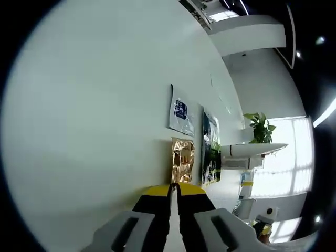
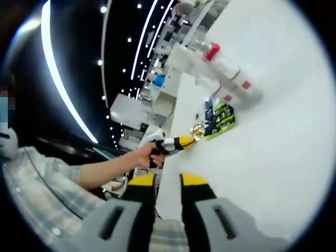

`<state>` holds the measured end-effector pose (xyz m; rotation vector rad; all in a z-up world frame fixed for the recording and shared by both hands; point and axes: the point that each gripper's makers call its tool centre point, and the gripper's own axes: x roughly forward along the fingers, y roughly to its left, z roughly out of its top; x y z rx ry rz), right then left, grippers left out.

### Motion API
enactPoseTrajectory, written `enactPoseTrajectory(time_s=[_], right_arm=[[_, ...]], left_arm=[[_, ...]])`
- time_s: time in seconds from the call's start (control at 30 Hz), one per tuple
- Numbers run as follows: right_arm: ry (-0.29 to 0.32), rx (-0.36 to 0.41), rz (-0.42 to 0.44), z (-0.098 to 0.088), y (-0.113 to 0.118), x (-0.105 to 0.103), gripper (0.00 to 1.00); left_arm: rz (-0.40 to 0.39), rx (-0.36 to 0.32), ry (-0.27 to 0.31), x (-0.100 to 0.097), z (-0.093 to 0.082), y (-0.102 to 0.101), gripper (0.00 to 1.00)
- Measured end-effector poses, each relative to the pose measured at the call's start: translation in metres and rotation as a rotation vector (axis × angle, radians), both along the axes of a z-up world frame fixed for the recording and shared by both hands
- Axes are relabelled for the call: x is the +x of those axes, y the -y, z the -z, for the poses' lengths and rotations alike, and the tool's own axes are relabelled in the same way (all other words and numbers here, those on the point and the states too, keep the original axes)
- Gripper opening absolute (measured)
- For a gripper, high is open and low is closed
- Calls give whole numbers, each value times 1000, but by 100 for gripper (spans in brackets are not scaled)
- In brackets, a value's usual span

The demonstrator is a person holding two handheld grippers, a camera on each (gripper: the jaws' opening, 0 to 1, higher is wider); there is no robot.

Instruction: Arrange the skincare products in the storage area until every visible bottle or jar stands upright without overlapping.

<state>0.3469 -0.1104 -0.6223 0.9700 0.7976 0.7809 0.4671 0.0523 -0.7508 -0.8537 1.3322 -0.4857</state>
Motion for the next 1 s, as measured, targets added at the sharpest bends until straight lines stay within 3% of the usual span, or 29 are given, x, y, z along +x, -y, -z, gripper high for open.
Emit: enactPoseTrajectory(time_s=[0.37, 0.7, 1.0], right_arm=[[-7, 2, 6, 2, 3, 0, 16], [-11, 9, 14, 0, 5, 2, 16], [-17, 8, 5, 1, 4, 1, 16]], left_arm=[[88, 19, -33, -2, 1, 5, 3], [98, 5, -100, 1, -1, 4, 7], [101, 12, -108, 3, -3, -1, 12]])
